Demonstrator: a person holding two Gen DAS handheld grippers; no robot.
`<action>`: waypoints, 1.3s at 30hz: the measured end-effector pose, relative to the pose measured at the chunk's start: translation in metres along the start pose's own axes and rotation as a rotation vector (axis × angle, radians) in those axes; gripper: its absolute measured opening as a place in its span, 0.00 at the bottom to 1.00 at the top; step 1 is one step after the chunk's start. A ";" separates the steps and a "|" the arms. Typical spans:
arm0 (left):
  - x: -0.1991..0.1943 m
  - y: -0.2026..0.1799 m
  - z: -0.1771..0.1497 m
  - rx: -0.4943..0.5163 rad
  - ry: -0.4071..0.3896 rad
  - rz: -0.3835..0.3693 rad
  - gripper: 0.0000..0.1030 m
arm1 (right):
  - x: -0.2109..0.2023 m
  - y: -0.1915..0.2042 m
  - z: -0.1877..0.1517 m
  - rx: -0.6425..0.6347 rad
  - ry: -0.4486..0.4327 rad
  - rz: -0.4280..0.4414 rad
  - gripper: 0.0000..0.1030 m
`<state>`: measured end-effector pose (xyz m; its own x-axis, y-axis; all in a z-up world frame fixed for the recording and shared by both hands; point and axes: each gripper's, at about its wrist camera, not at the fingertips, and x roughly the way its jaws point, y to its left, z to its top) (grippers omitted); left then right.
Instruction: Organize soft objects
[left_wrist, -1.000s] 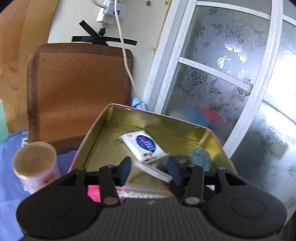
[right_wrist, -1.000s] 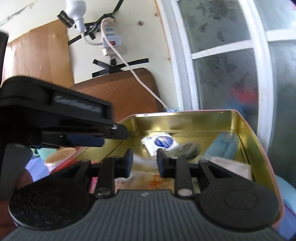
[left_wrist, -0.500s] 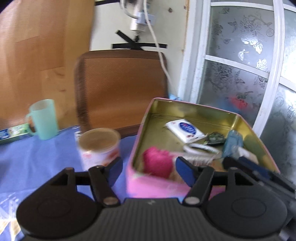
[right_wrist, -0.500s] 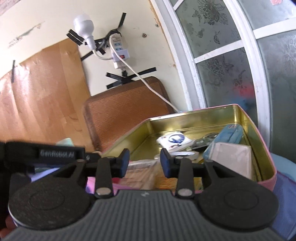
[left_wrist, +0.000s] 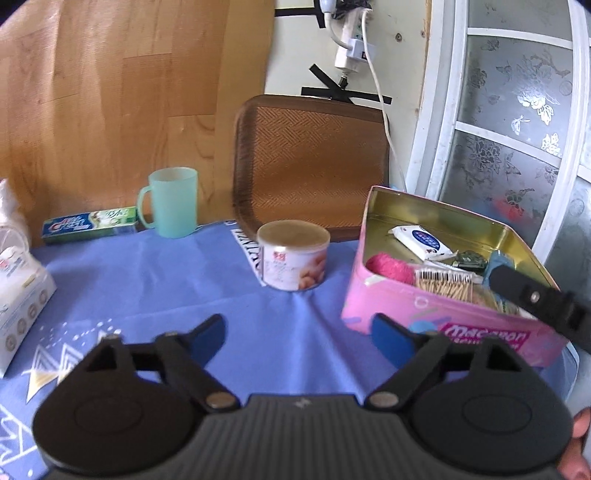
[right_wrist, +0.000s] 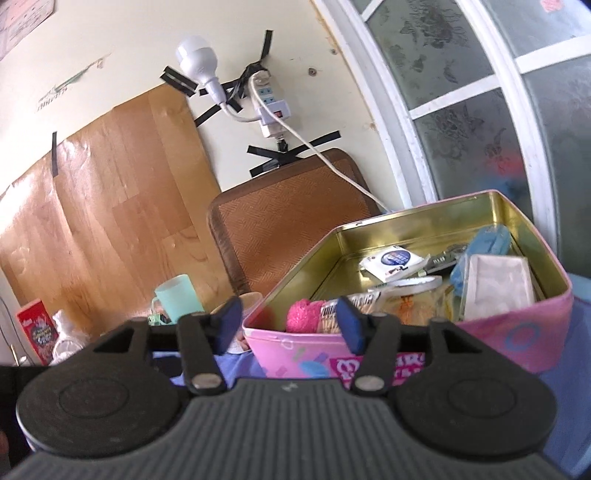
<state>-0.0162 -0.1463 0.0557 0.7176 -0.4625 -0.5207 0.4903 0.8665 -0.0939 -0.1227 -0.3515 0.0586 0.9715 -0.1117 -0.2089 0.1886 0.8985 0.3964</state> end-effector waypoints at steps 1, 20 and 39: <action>-0.003 0.001 -0.003 0.002 -0.004 -0.001 1.00 | -0.003 0.001 0.000 0.008 0.000 -0.002 0.69; -0.025 0.026 -0.041 -0.024 0.107 -0.061 1.00 | -0.018 0.029 -0.027 0.024 0.102 -0.018 1.00; -0.021 0.027 -0.049 0.051 0.093 0.016 1.00 | -0.013 0.037 -0.033 0.049 0.079 -0.122 1.00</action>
<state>-0.0427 -0.1040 0.0223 0.6774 -0.4273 -0.5988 0.5053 0.8618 -0.0433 -0.1336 -0.3029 0.0467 0.9268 -0.1837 -0.3275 0.3136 0.8584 0.4060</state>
